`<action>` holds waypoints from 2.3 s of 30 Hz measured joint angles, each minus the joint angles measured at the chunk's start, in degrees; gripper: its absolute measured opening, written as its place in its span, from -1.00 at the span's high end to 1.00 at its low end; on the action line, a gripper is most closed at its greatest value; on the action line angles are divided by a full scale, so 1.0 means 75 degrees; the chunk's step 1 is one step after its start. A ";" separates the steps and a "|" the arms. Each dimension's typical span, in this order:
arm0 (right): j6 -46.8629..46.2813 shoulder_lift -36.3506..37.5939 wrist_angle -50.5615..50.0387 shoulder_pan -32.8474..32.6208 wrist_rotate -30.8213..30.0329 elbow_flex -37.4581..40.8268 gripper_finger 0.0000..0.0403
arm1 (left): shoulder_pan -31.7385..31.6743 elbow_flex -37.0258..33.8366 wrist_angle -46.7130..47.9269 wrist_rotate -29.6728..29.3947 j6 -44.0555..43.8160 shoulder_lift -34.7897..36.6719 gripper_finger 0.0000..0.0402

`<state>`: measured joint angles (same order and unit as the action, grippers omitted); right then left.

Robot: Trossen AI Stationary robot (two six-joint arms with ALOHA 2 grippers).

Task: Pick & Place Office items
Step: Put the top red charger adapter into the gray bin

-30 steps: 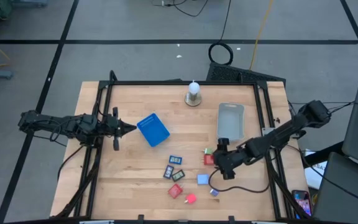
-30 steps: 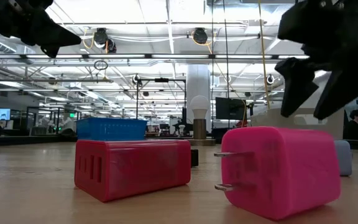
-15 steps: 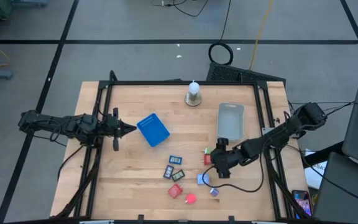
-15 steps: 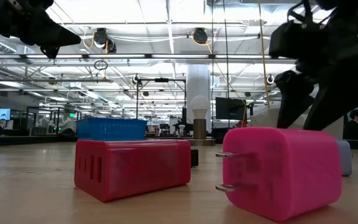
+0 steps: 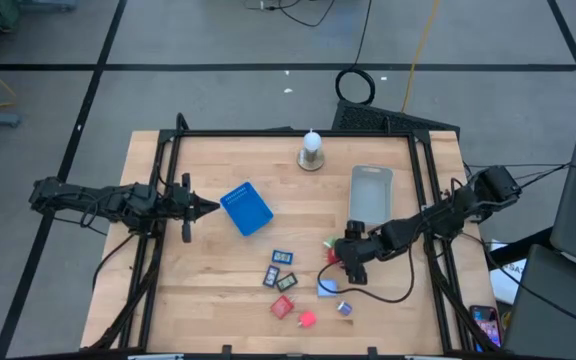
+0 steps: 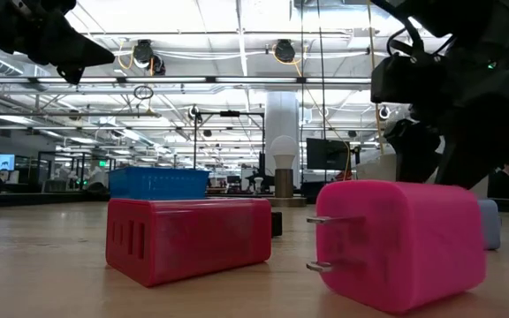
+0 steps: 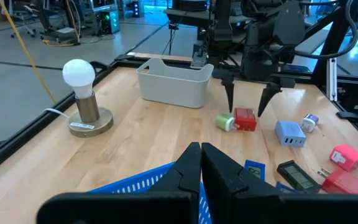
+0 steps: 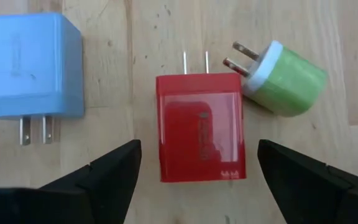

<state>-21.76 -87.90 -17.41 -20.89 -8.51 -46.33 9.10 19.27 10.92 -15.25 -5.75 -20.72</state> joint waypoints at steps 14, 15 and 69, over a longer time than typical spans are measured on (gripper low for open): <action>0.0330 0.0000 0.0785 0.0035 0.0176 0.0297 -0.30 | -0.0003 0.0000 0.0009 0.0000 -0.0003 0.0002 0.92; 0.0339 0.0000 0.0839 0.0035 0.0164 0.0320 -0.28 | -0.0003 -0.0001 0.0006 0.0000 -0.0001 0.0002 0.92; 0.2596 0.9260 0.3385 0.2676 0.0812 0.4695 0.00 | -0.0003 -0.0003 0.0175 0.0032 0.0180 0.0002 0.92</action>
<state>-2.29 -18.45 7.97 -0.81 -2.42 -11.12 9.08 19.25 12.23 -15.00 -4.40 -20.71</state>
